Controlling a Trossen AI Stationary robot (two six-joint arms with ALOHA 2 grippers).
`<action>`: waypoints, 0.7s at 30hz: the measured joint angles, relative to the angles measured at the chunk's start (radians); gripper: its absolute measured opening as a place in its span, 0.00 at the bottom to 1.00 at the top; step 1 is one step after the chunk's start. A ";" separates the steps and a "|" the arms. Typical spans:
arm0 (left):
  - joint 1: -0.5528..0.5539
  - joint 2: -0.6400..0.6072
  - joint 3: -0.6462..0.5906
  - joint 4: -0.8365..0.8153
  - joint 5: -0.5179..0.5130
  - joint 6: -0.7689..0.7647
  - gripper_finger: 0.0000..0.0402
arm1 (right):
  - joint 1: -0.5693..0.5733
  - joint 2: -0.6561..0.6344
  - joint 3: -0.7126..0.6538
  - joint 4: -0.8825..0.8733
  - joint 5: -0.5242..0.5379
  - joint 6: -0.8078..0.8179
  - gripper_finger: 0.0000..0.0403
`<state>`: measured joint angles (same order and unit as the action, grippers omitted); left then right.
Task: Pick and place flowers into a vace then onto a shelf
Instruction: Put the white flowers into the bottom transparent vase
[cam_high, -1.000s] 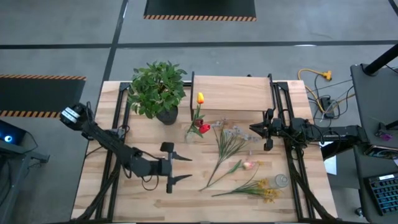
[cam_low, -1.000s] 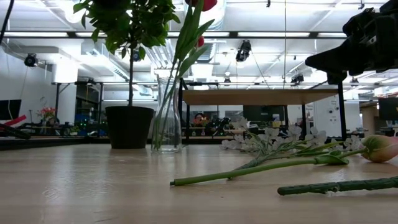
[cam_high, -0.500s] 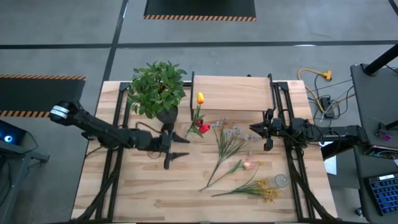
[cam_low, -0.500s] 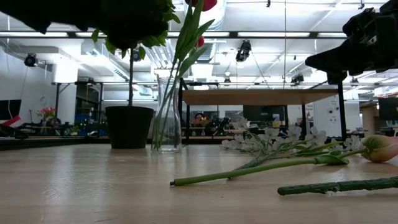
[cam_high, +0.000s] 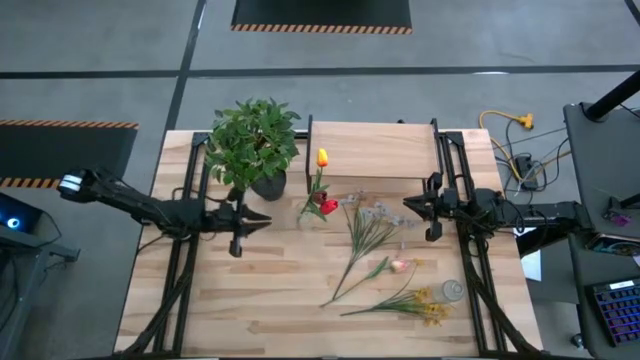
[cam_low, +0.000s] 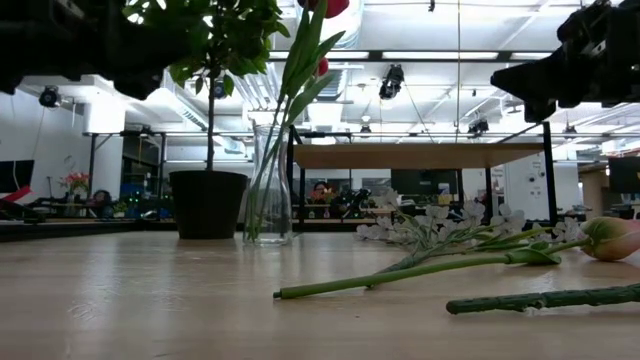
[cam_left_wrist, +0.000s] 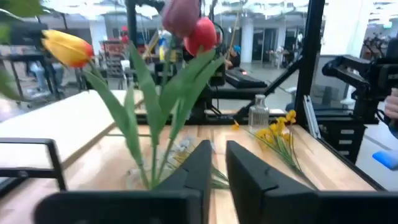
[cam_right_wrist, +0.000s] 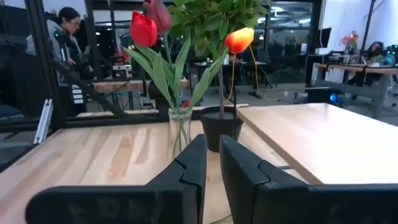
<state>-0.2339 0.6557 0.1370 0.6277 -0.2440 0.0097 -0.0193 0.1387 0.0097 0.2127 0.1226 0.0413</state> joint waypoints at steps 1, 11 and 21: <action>0.000 -0.024 -0.011 0.001 0.000 0.011 0.03 | 0.000 0.000 0.000 0.000 0.000 0.012 0.10; 0.000 -0.172 -0.086 0.000 0.000 0.121 0.01 | 0.000 0.003 0.000 0.003 -0.022 0.112 0.20; 0.000 -0.173 -0.087 -0.004 0.000 0.219 0.01 | 0.000 0.116 0.171 -0.003 -0.018 0.204 0.57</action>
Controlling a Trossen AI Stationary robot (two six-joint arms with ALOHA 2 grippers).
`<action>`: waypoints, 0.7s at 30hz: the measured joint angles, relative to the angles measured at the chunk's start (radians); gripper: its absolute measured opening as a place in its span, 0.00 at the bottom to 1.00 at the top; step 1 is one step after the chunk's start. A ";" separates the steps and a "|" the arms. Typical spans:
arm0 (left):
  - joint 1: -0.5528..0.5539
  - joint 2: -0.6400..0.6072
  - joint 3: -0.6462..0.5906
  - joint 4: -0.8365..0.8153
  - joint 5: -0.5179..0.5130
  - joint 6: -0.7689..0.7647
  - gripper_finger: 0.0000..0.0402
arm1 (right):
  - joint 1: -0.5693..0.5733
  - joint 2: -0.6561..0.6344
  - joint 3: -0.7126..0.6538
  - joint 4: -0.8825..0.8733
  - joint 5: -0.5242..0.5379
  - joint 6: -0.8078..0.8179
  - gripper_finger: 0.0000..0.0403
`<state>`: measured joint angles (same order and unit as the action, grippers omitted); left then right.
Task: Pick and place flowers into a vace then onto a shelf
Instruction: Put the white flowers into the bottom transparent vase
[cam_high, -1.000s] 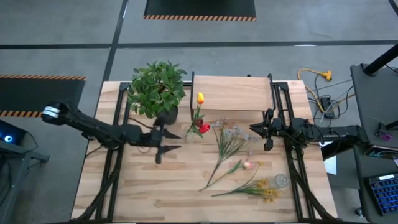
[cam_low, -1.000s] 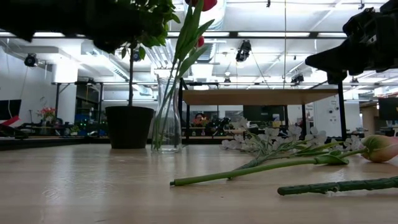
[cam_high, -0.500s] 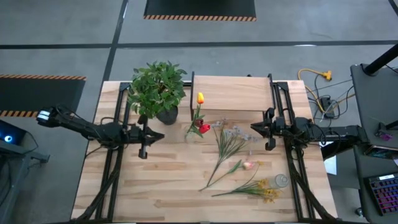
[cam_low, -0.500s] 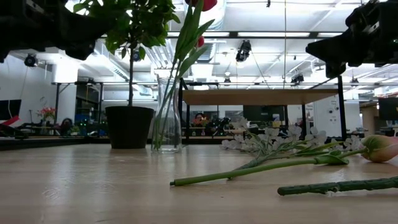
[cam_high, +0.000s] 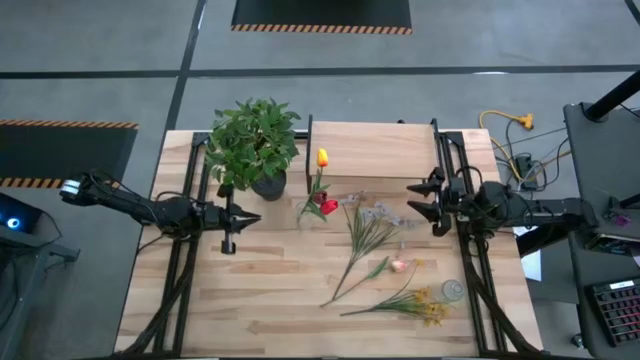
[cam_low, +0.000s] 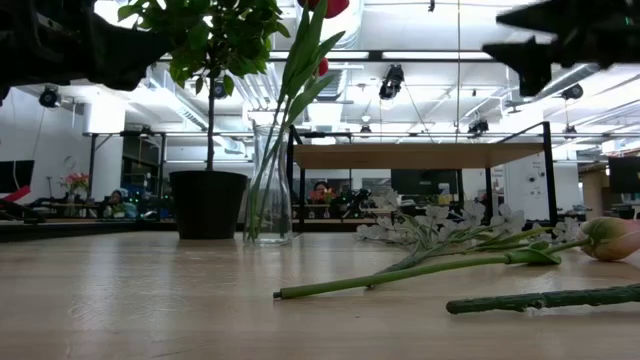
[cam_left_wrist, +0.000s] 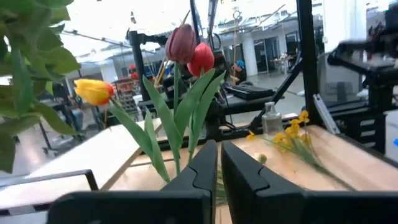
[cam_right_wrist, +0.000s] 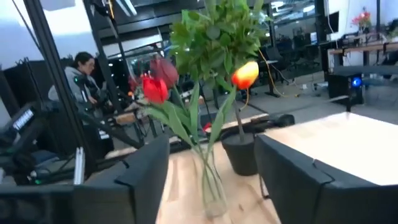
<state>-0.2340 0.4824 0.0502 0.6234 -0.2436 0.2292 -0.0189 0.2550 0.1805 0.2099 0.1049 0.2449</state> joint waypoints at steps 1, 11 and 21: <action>0.000 0.000 0.000 -0.001 0.000 0.001 0.01 | 0.000 0.027 0.032 -0.017 0.000 0.018 0.59; 0.000 -0.069 0.000 -0.080 -0.175 -0.137 0.01 | 0.002 0.358 0.294 -0.298 0.086 0.185 0.60; -0.002 -0.332 0.000 -0.377 -0.173 -0.193 0.01 | 0.043 0.607 0.430 -0.309 0.188 0.358 0.58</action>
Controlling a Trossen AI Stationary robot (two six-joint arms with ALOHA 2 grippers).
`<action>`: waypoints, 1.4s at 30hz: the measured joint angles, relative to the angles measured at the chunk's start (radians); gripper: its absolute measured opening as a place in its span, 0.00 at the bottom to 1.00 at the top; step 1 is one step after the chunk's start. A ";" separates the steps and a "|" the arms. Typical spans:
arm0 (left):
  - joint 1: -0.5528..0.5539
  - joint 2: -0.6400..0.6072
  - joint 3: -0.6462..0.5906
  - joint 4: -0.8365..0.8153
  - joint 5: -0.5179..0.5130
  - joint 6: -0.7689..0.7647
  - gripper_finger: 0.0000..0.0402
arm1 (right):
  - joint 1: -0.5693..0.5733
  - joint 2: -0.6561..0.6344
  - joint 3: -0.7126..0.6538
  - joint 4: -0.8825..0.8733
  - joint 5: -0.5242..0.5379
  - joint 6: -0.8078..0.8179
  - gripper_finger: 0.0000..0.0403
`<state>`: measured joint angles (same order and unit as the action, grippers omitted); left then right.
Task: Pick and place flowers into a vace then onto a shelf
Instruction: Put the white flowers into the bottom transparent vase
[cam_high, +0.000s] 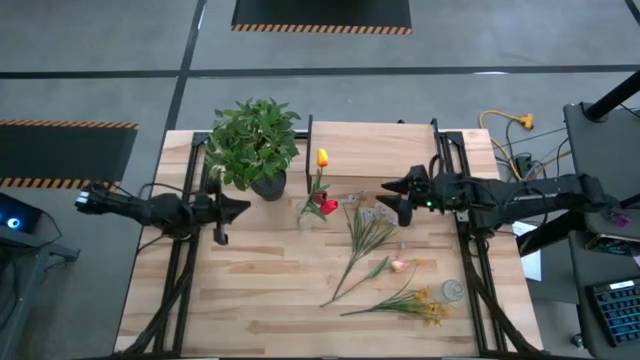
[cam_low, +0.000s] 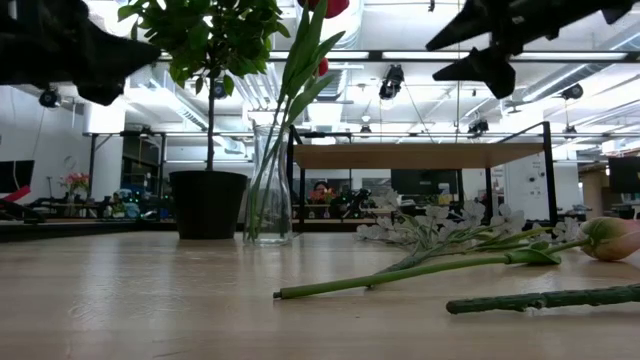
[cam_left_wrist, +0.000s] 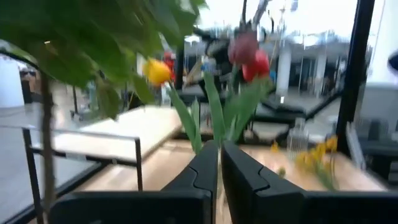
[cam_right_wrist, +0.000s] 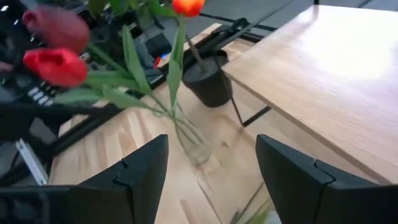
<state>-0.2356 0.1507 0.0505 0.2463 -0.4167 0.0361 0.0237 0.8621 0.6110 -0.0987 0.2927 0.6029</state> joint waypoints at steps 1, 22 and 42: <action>0.000 -0.022 0.001 -0.017 0.000 -0.006 0.01 | 0.010 0.014 0.011 -0.003 0.019 0.025 0.58; 0.000 -0.109 0.046 -0.108 -0.005 -0.008 0.01 | 0.235 0.420 0.320 -0.388 0.121 0.688 0.58; 0.000 -0.106 0.047 -0.108 -0.005 0.090 0.01 | 0.266 1.027 0.703 -0.706 -0.136 1.114 0.54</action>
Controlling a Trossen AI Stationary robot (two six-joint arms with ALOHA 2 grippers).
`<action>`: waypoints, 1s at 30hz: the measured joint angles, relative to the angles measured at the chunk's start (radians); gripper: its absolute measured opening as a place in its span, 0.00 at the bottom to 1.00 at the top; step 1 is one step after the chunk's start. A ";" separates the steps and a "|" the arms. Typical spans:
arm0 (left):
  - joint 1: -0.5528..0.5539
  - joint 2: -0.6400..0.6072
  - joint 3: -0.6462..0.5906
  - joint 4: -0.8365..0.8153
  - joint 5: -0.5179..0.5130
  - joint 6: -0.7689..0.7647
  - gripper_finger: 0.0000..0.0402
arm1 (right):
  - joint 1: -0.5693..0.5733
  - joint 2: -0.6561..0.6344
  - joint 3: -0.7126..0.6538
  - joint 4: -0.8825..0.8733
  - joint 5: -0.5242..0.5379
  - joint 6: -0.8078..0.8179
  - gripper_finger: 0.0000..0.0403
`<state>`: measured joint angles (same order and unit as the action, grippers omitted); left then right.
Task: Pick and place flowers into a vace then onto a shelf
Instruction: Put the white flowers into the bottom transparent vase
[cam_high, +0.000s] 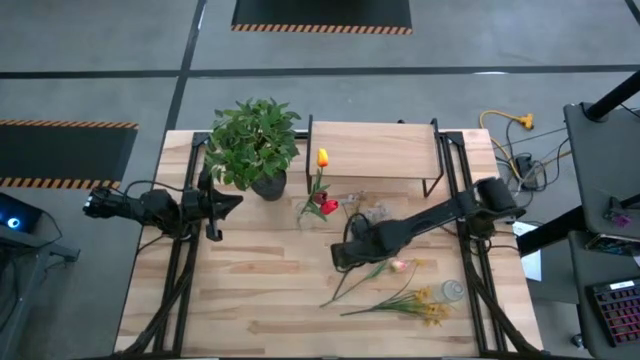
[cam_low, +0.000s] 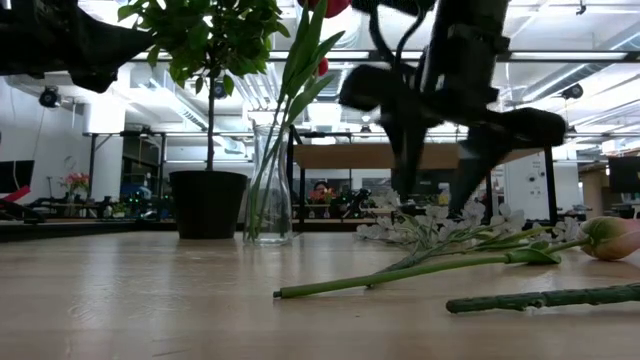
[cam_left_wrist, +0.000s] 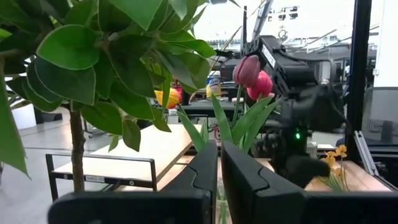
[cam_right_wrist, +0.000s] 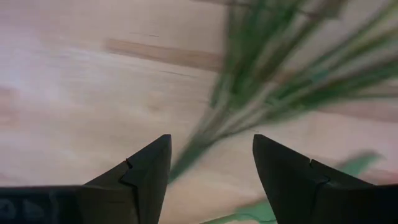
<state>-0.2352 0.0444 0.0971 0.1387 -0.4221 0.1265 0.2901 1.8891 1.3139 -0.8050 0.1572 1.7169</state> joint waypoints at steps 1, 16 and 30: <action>0.000 0.000 0.000 0.000 0.000 0.000 0.01 | 0.002 0.018 0.014 -0.027 -0.002 0.018 0.53; 0.000 0.000 0.000 0.000 0.000 0.079 0.01 | 0.005 0.157 0.098 -0.074 -0.004 0.120 0.48; 0.000 0.000 0.000 0.009 0.000 0.079 0.01 | -0.008 0.193 0.095 -0.083 -0.053 0.078 0.34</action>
<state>-0.2352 0.0444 0.0971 0.1478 -0.4217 0.2054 0.2821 2.0818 1.4086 -0.8880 0.1040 1.7954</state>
